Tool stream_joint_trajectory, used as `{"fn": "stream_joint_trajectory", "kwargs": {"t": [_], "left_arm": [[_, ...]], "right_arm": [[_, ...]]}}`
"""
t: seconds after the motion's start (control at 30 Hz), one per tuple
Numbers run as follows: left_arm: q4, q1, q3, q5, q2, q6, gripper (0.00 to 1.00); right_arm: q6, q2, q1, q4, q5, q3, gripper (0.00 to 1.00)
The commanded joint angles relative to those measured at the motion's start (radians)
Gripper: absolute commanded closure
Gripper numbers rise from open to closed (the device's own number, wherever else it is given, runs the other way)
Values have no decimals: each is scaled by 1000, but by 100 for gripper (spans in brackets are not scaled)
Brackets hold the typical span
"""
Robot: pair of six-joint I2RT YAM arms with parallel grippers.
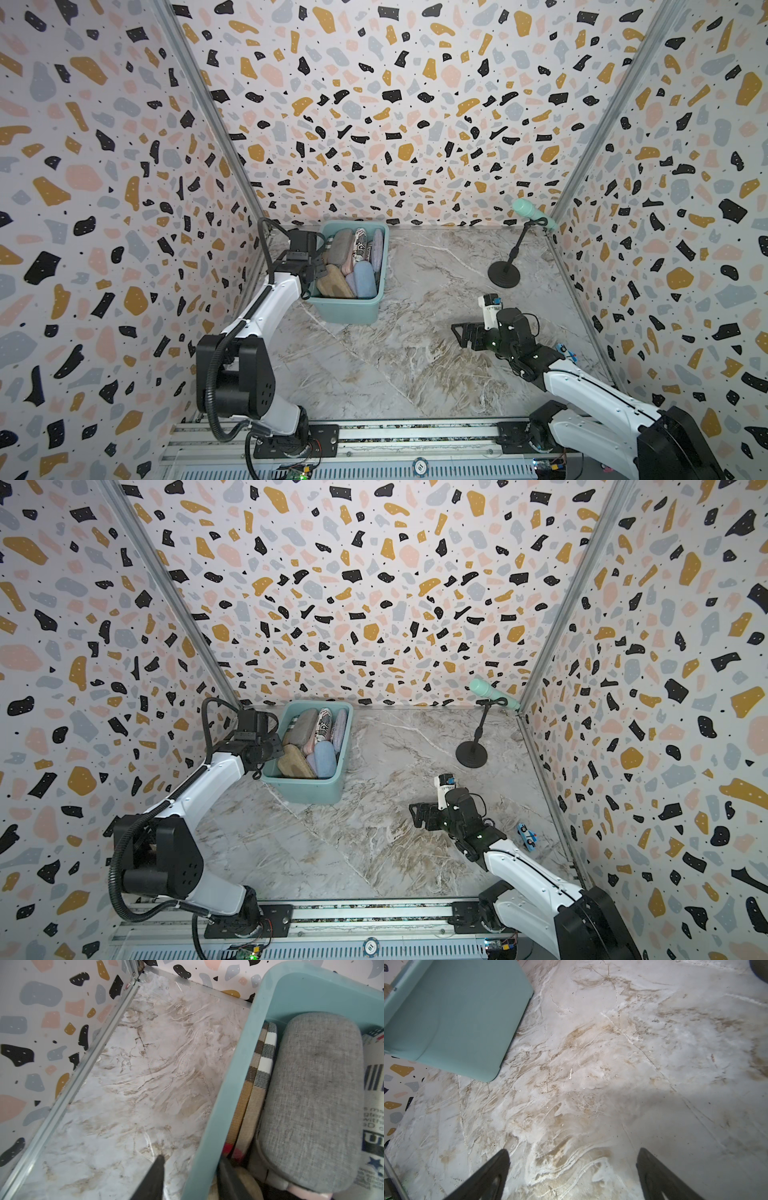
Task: Put the glasses cases into the storage boxes
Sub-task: Move the storage box to the center of the board.
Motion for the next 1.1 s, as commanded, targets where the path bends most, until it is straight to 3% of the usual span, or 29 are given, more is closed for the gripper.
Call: {"fn": "stream_joint_trajectory", "kwargs": {"t": [0.0,0.33,0.73,0.87,1.07], "left_arm": [[-43,4,6,68,29,30,71],[25,-8,-75,307,-108,51,84],[88,-41,-172,384,-266,-51,94],[121,-111,-195,354,-324,-126,99],[220,-287,-236,275,-378,-243,100]], "right_arm": [[-7,-16,-4,5,-4,8,3],[-5,-8,-3,8,1,9,3],[4,-17,-4,-12,4,31,4],[7,-27,-4,-21,5,38,4],[9,-31,-3,-44,14,61,5]]}}
